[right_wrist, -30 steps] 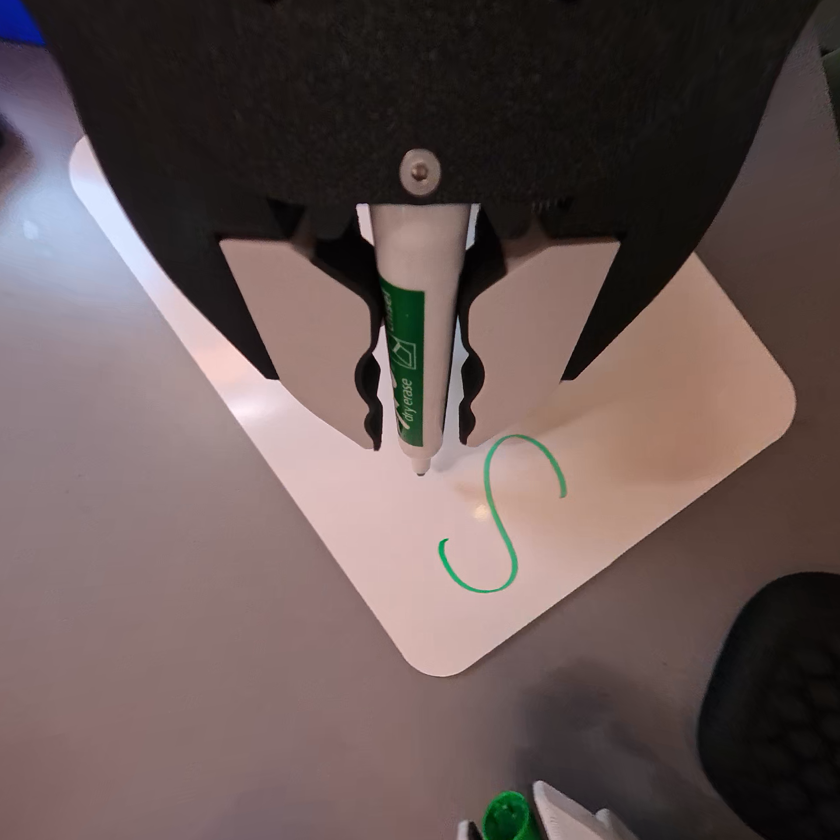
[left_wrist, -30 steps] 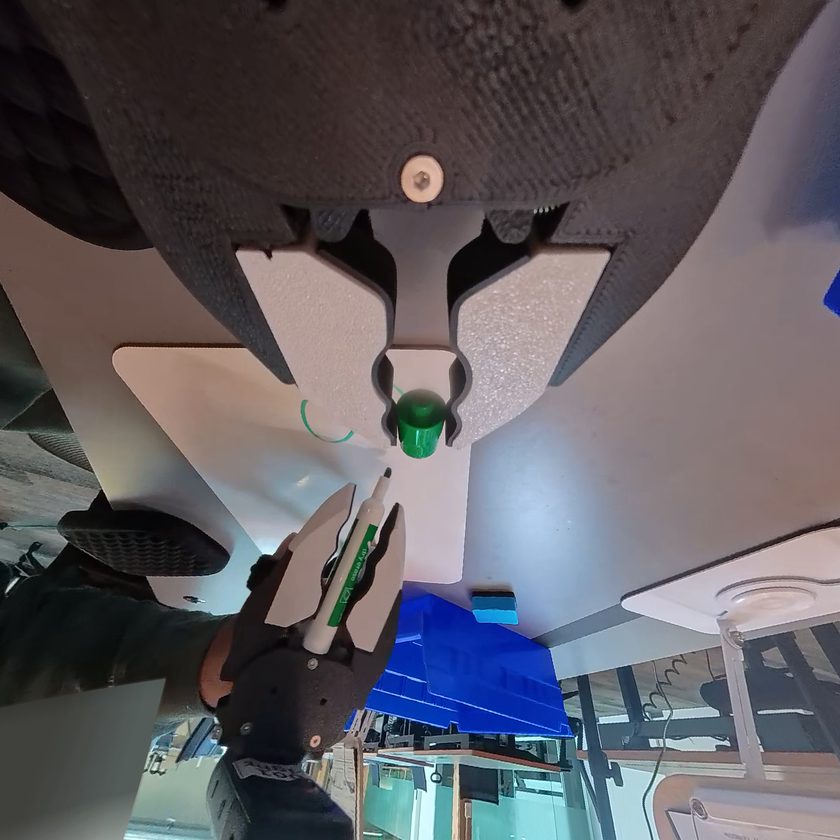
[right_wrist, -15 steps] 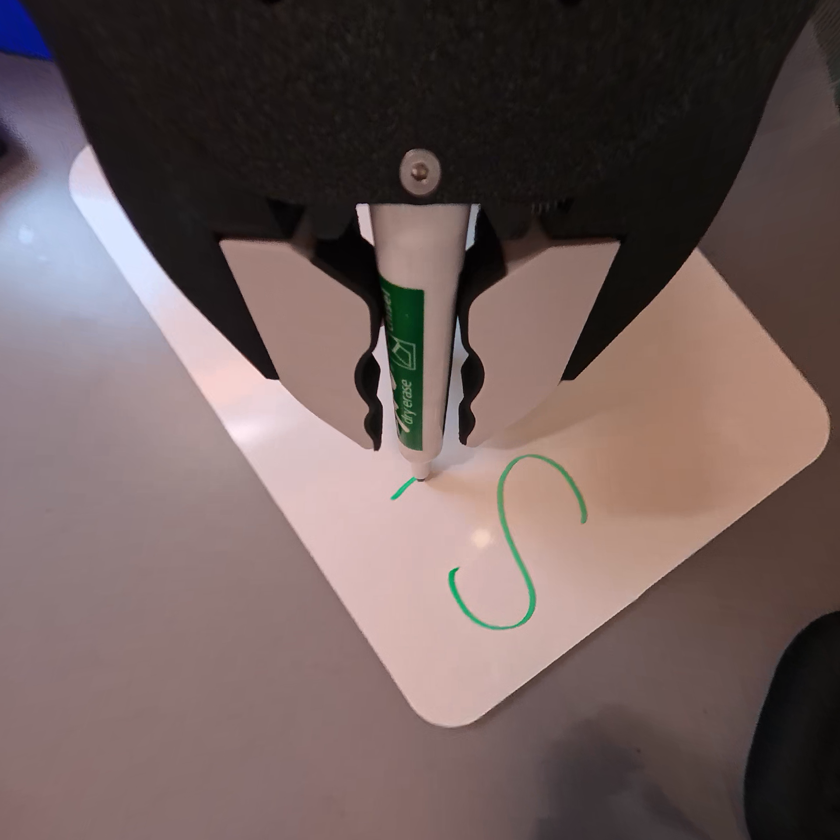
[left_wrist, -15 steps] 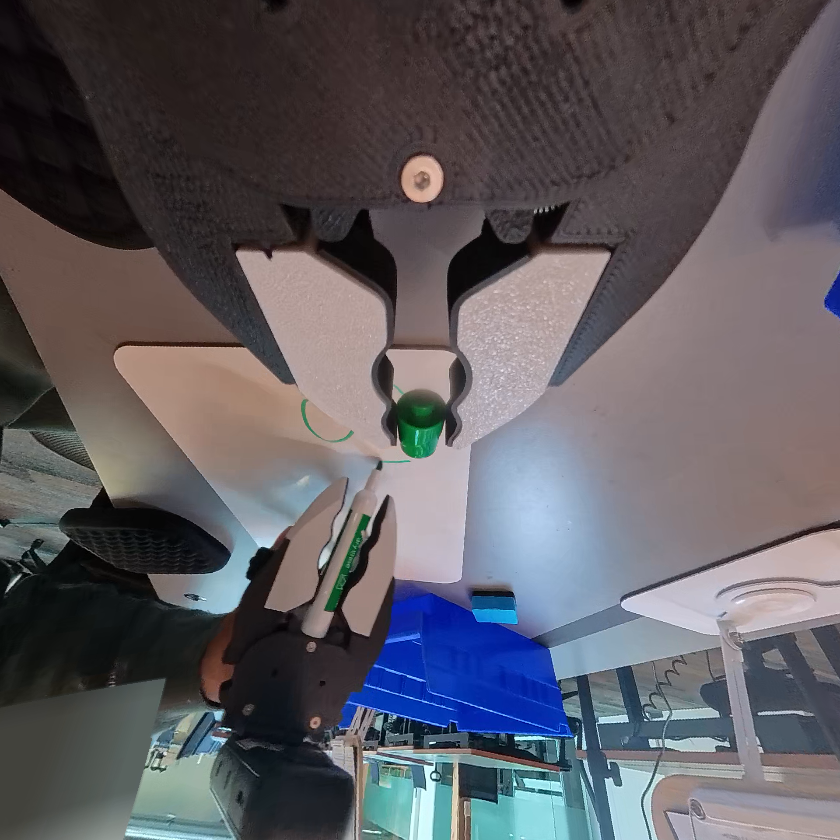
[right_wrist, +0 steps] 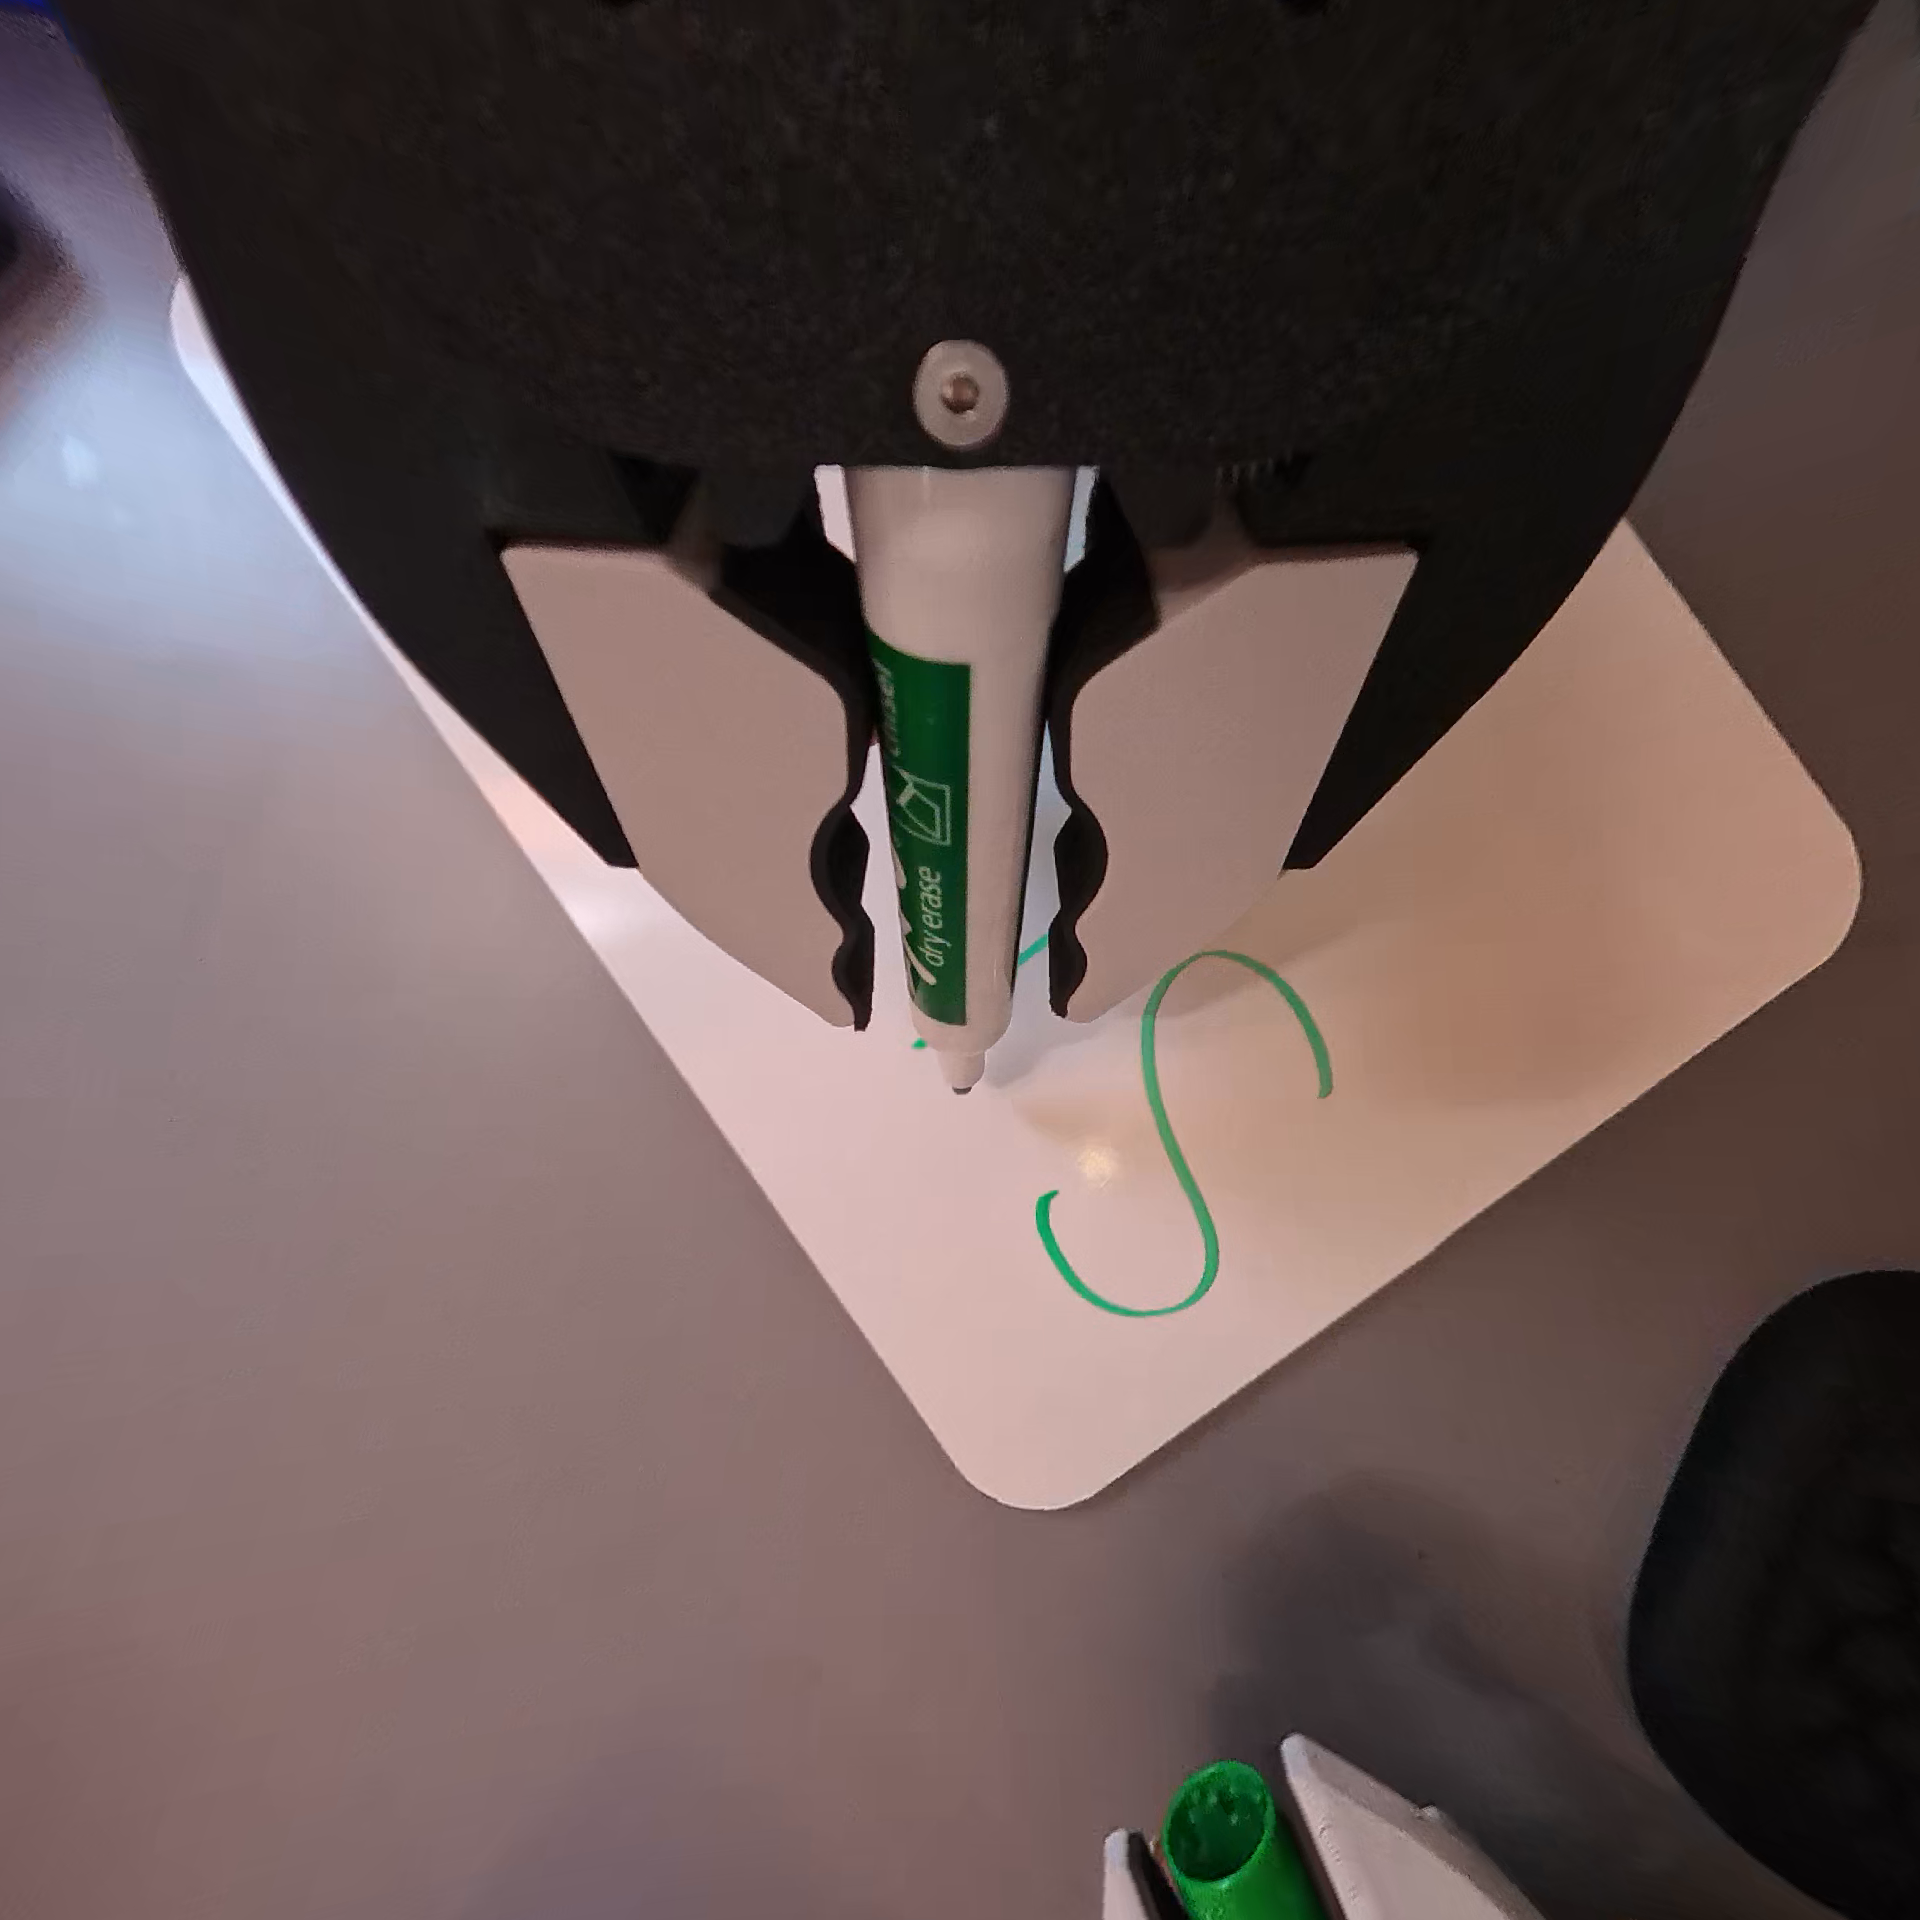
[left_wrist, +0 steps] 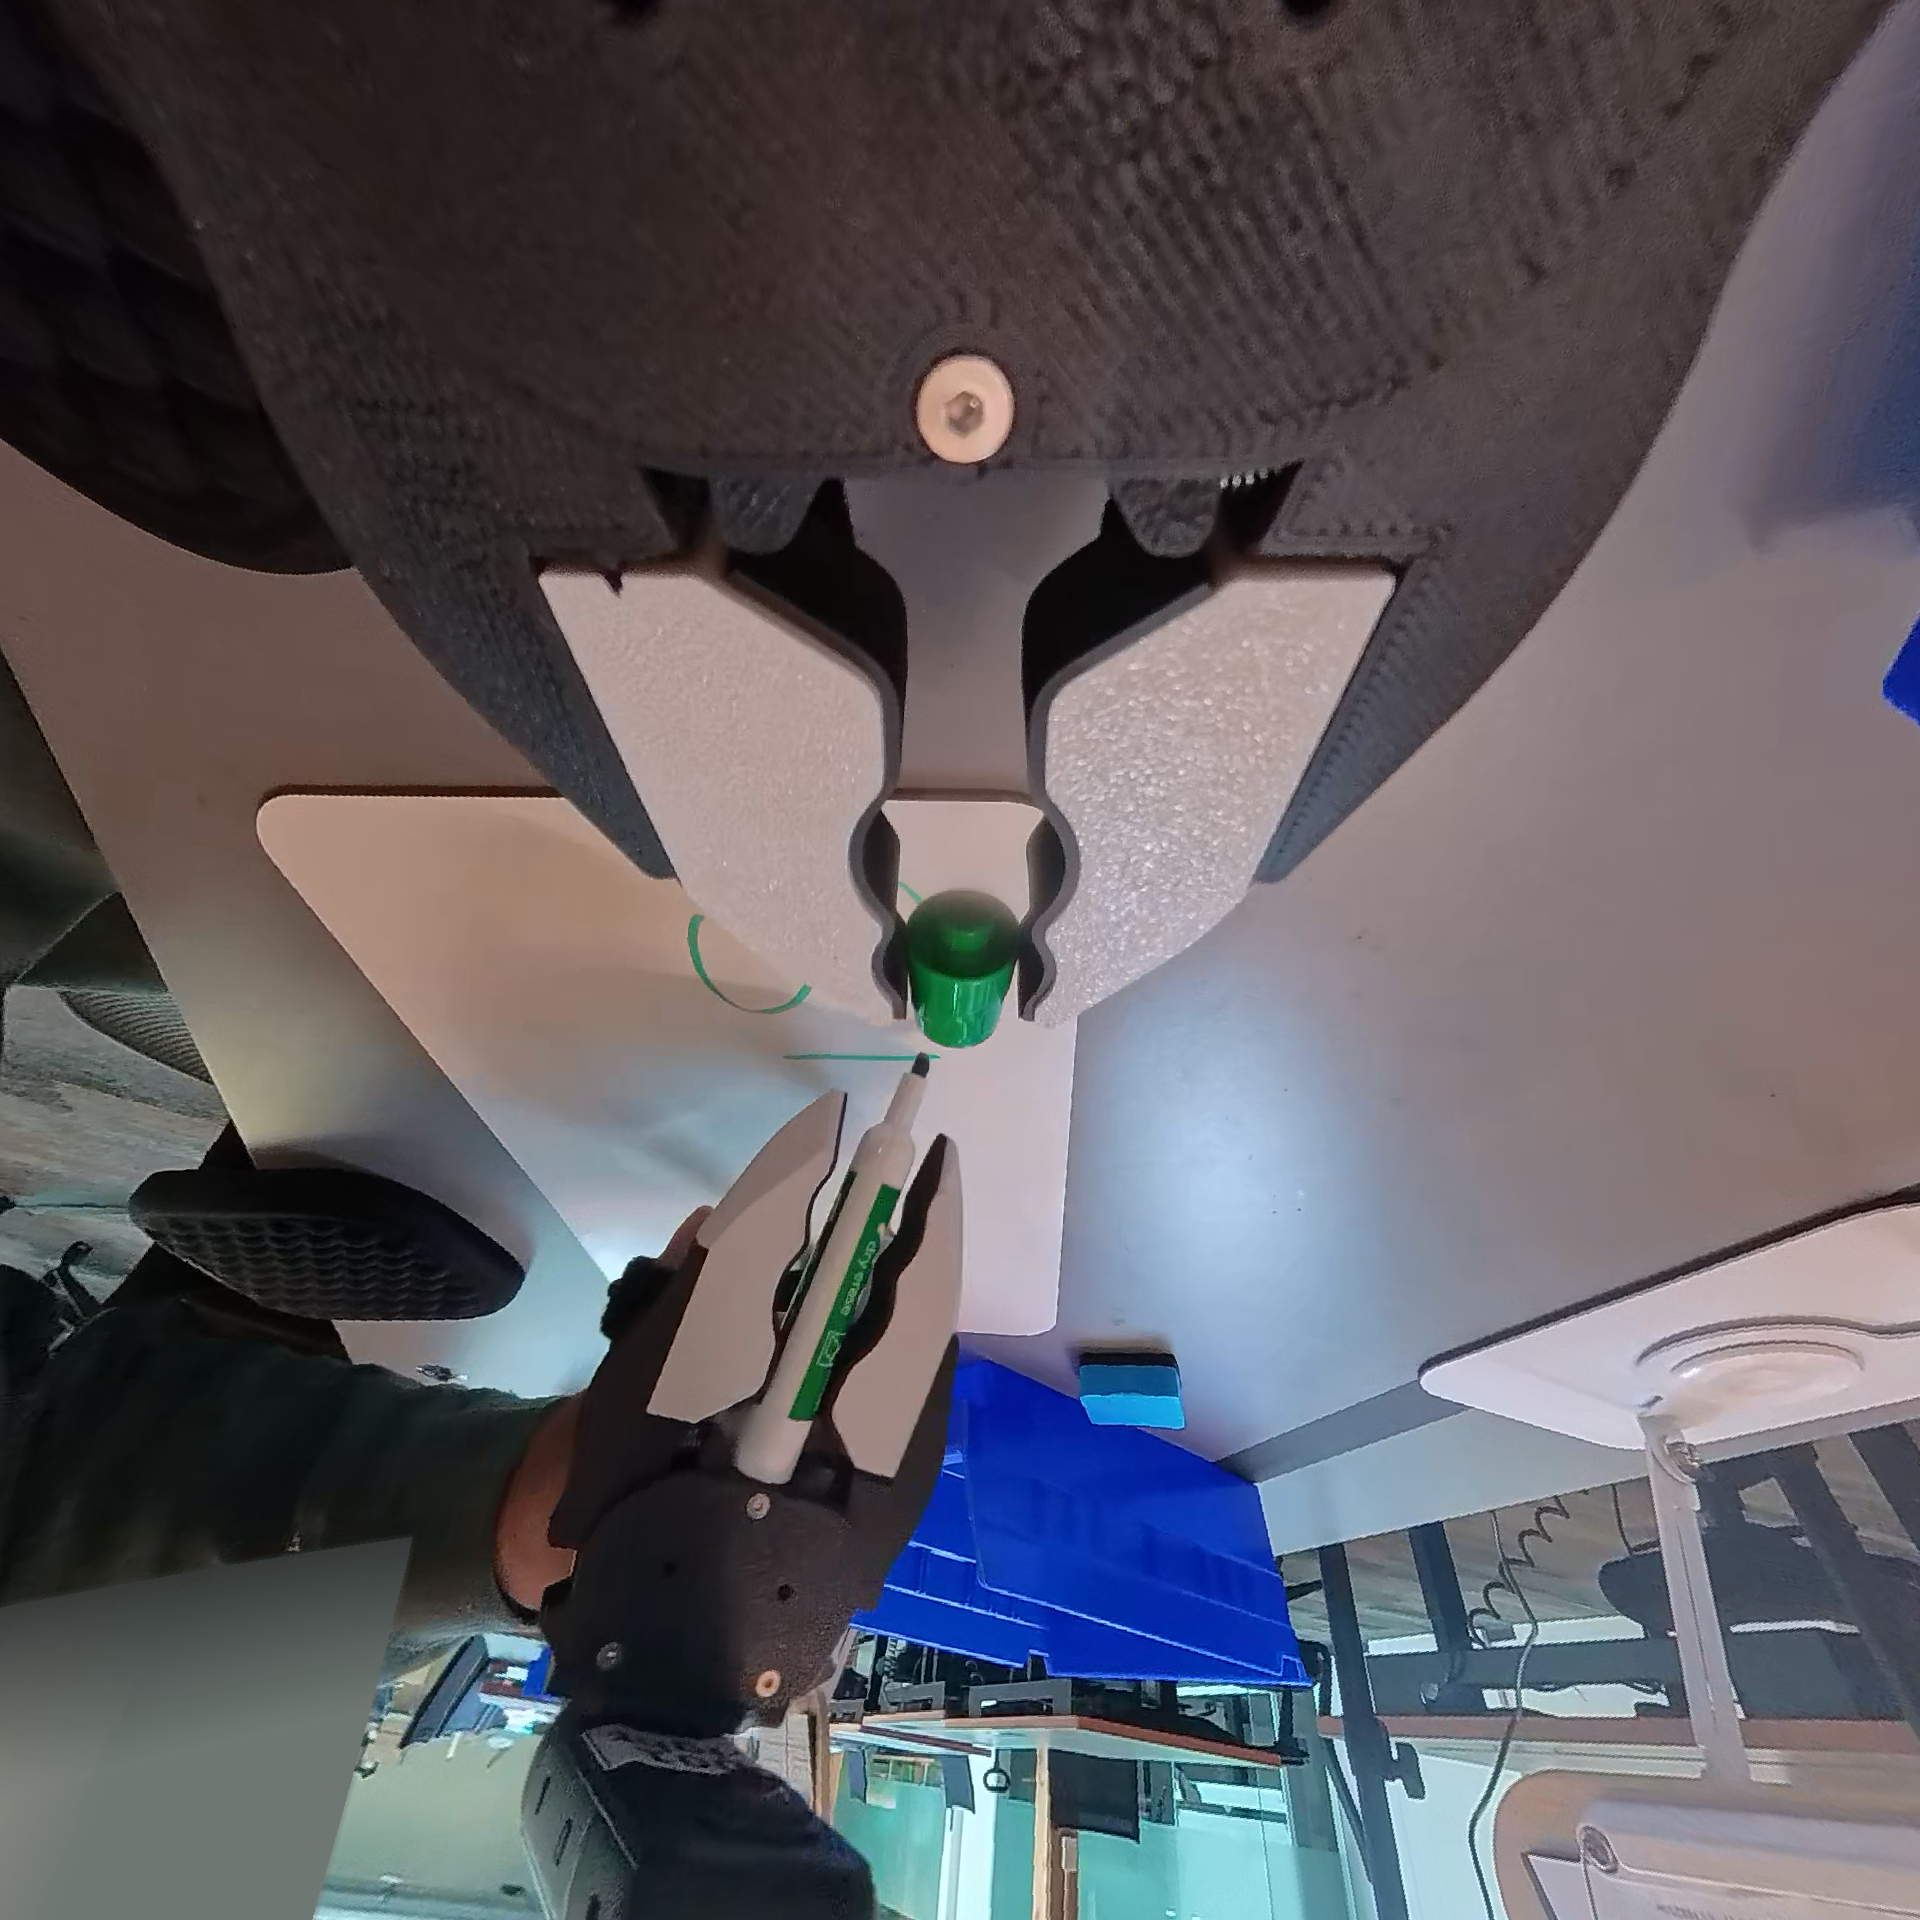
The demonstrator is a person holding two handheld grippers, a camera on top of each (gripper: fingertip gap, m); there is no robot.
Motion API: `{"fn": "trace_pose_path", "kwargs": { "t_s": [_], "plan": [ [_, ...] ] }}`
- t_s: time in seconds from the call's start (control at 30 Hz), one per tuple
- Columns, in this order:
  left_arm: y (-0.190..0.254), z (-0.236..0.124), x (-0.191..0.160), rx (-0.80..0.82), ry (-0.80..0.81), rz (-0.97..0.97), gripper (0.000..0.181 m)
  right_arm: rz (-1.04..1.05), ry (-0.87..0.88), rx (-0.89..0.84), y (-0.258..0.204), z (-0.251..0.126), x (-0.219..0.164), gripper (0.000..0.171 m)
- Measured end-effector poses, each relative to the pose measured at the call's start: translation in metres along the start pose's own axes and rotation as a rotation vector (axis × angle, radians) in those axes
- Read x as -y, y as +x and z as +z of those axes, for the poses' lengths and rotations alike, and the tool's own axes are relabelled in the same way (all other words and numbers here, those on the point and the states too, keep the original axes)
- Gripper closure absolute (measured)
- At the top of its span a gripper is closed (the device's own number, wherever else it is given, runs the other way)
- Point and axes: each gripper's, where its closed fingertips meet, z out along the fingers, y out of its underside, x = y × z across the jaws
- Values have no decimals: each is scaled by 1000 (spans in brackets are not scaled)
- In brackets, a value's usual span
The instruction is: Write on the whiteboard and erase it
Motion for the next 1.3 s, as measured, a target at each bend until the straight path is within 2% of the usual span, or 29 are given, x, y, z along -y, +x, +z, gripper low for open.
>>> {"fn": "trace_pose_path", "kwargs": {
  "t_s": [0.5, 0.8, 1.1, 1.3],
  "plan": [
    [1, 0, 0, -6, -2, -6, 161, -12, -8, 32, -1, 12, 4, 138],
    [1, 0, -1, -8, -6, -7, 161, 25, -67, -40, 17, -5, -23, 138],
    [1, 0, 0, -7, -5, -7, 161, 31, -58, -60, 22, -20, -26, 138],
    [1, 0, 0, -7, -5, -7, 161, 32, -67, -58, 25, -16, -28, 139]
  ]
}}
